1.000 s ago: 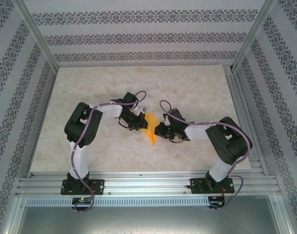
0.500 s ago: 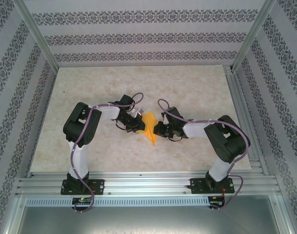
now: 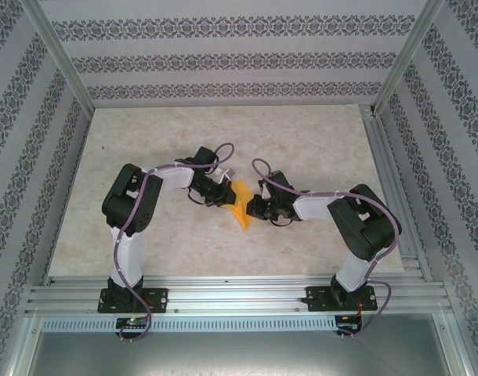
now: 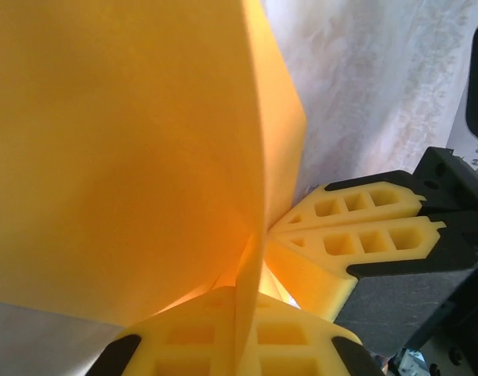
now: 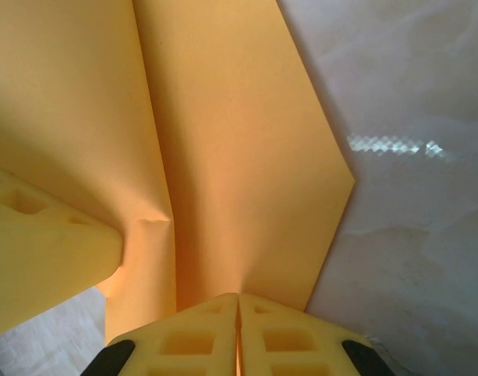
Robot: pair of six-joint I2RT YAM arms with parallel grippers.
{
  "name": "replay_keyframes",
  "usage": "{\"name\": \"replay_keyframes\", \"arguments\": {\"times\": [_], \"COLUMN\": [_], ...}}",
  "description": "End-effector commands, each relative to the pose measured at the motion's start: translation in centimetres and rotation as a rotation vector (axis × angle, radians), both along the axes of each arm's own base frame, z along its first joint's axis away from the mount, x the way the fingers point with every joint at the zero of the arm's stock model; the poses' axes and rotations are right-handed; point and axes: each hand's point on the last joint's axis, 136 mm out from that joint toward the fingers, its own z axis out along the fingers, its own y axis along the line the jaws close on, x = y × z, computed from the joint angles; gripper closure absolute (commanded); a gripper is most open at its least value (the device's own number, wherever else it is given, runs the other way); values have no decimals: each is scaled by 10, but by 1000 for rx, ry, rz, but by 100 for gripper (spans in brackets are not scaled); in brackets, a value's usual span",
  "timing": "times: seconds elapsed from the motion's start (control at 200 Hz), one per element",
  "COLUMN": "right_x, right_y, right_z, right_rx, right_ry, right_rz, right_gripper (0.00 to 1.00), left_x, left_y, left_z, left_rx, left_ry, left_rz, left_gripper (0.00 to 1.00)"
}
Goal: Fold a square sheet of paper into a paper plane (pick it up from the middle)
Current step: Fourth fold the wing at the center of the table.
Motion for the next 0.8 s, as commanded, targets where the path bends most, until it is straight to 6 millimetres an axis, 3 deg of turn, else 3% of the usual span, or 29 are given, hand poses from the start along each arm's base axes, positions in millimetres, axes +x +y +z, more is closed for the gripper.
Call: {"name": "replay_keyframes", "arguments": {"times": [0.0,0.205,0.575,0.794], "right_x": [-19,-19,-16,-24], "right_y": [-21,-21,6,29], "right_z": [-36,-33,21,34], "right_rx": [-144,-135,63,170], "right_ry": [81,85,3,1], "right_rz": [-1,0,26,51], "right_gripper": [91,92,91,91], "left_x": [4,2,-2,-1], "left_y": [4,4,3,2], "left_z": [-8,-14,-25,-25], "left_rx": [36,29,18,17], "left_ry": [-39,-32,-8,-8], "left_rz": [-42,-51,-53,-53], "left_gripper": [93,93,93,93]}}
